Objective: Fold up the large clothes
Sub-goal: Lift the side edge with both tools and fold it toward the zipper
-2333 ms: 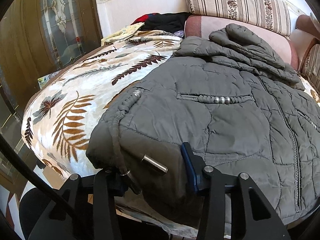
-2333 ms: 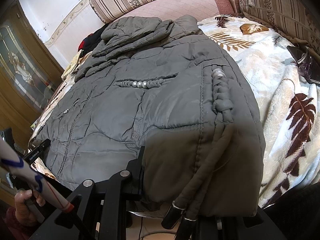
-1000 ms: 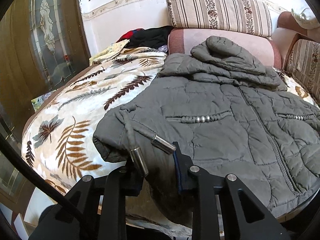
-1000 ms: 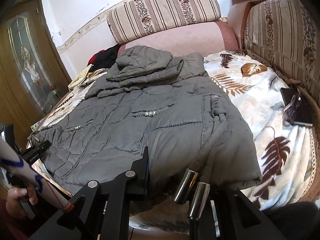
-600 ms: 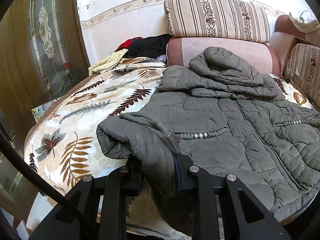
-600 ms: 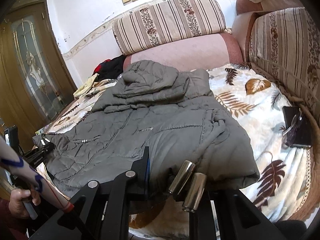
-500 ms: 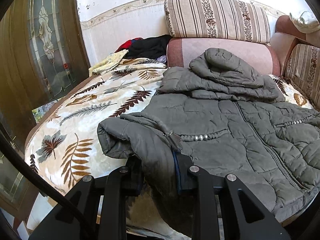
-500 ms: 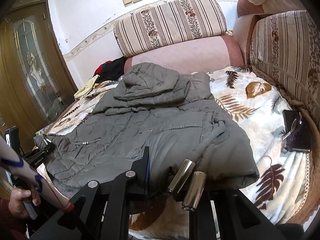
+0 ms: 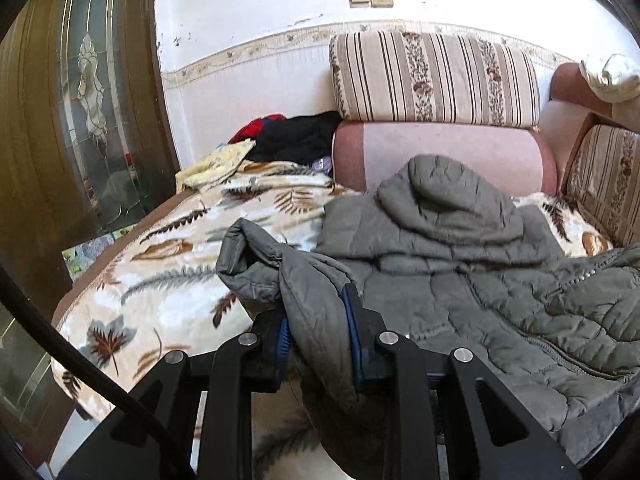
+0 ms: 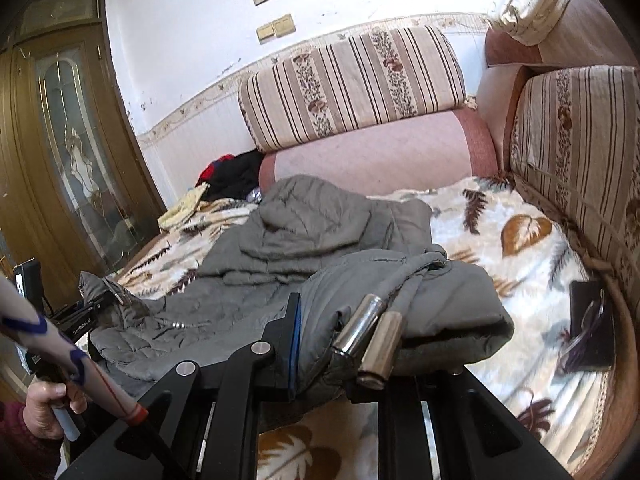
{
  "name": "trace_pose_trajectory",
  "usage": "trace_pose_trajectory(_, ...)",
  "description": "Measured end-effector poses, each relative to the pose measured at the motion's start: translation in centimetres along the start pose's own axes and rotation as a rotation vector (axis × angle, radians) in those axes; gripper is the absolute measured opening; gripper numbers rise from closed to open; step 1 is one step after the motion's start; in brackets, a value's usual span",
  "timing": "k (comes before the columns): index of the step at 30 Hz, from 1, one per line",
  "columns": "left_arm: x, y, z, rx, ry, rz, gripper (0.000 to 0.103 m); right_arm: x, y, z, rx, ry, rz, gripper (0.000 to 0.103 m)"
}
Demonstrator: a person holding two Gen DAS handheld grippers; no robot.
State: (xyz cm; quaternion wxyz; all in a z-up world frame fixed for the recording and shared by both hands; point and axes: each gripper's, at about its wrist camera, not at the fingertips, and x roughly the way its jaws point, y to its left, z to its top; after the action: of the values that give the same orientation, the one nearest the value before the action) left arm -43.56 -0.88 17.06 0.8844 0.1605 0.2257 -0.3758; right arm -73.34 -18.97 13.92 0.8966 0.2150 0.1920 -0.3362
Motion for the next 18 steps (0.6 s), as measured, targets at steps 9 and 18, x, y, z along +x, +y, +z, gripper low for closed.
trace_pose_trajectory(9, 1.5, 0.7, 5.2, -0.029, -0.017, -0.03, 0.024, 1.1, 0.5, 5.1, 0.012, -0.051, 0.019, 0.017)
trace_pose_trajectory(18, 6.6, 0.9, 13.1, -0.092, 0.019, -0.088, 0.024, 5.7, 0.8, 12.0, 0.034, -0.068, 0.017, 0.017)
